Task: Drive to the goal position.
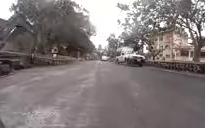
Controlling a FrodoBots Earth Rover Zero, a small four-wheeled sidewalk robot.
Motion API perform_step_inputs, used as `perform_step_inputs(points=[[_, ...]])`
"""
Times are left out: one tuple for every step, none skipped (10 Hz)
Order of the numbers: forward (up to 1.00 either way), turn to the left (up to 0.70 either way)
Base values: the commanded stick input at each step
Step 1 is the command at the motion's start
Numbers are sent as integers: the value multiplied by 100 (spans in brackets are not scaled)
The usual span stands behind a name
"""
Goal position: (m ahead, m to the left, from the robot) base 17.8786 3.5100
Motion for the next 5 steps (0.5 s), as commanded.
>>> perform_step_inputs(points=[[70,0],[70,0],[70,0],[70,0],[70,0]])
